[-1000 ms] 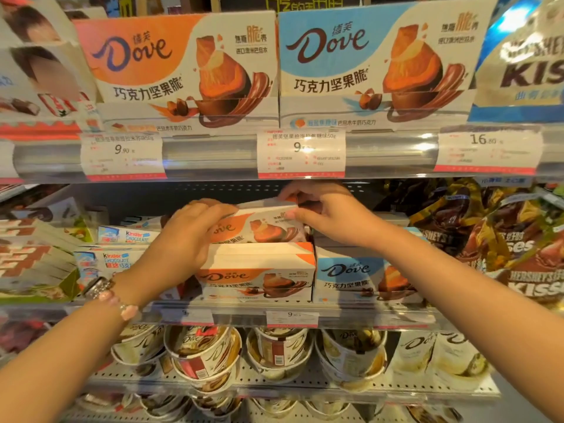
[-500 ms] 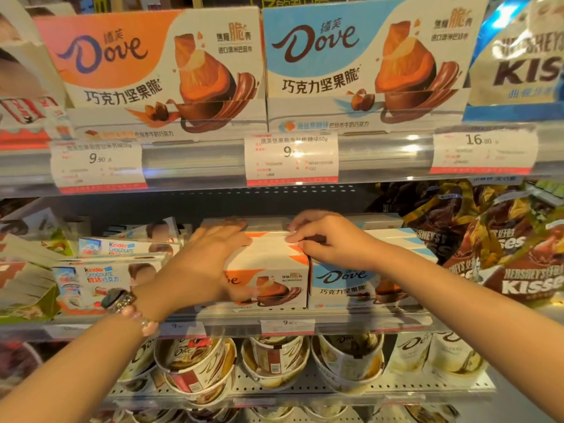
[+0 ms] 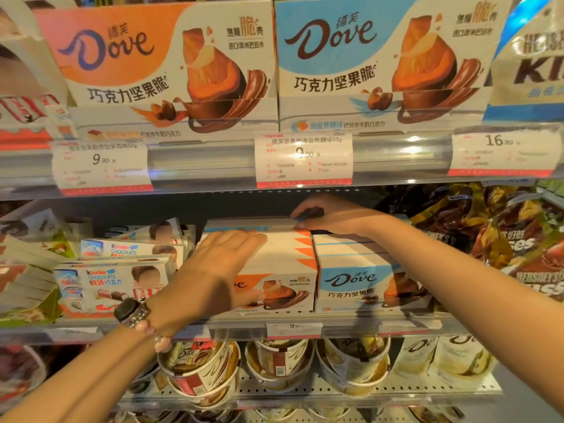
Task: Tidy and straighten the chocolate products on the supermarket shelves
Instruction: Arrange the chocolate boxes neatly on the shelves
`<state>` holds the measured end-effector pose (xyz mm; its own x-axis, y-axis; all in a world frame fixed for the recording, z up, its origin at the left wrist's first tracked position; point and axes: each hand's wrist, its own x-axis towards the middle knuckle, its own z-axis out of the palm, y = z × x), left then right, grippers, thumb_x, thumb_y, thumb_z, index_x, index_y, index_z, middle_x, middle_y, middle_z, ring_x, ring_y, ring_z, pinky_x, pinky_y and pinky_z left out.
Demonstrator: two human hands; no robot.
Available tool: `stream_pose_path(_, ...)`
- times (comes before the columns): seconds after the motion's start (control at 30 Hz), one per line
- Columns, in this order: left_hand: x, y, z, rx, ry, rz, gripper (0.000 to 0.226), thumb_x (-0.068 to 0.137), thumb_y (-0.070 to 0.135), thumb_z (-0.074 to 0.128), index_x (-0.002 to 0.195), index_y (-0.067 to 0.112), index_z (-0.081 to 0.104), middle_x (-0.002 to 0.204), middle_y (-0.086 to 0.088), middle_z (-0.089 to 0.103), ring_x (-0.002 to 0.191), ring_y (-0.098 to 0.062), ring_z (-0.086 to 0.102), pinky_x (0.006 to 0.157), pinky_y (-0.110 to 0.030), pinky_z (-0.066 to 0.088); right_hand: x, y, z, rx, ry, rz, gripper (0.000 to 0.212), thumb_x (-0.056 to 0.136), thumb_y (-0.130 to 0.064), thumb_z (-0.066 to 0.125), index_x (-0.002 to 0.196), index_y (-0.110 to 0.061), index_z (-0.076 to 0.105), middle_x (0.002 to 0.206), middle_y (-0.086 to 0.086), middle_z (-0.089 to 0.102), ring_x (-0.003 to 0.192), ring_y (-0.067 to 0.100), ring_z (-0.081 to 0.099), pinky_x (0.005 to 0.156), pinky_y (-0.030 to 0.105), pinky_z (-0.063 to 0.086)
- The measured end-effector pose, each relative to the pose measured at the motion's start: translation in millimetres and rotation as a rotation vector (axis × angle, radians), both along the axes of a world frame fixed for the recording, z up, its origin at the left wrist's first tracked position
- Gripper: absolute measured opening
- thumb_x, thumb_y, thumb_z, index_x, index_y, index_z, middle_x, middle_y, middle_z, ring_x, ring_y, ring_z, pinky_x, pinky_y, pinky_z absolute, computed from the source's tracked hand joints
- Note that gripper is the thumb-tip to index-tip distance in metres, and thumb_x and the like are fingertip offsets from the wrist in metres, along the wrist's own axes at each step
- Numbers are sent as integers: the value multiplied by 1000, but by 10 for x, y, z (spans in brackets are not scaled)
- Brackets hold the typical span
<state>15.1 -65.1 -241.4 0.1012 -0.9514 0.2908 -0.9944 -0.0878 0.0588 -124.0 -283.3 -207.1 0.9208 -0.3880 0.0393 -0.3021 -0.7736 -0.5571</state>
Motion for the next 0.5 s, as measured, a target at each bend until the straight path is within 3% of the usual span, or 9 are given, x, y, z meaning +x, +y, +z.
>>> stream_pose_path(0.13, 16, 2, -39, 12, -25, 11, 82, 72, 65, 61, 141, 32, 31, 145, 7, 39, 131, -15, 35, 106, -33, 22, 93, -41, 40, -44, 51, 27, 35, 86, -27, 65, 118, -13, 62, 119, -1, 61, 107, 13, 56, 90, 20, 43)
stream_pose_path(0.3, 11, -1, -37, 29, -45, 35, 82, 72, 68, 57, 141, 35, 28, 147, 10, 34, 133, -13, 32, 109, -35, 25, 193, -29, 30, -131, 155, 49, 37, 90, -30, 59, 124, -15, 58, 133, 1, 53, 117, 17, 51, 101, 30, 41)
stream_pose_path(0.5, -10, -9, -18, 56, -51, 66, 84, 73, 70, 54, 144, 38, 22, 152, 11, 25, 137, -13, 25, 112, -38, 21, 29, 163, -20, -66, -136, -15, 35, 92, -33, 55, 124, -20, 52, 111, -8, 53, 92, -2, 50, 72, 11, 40)
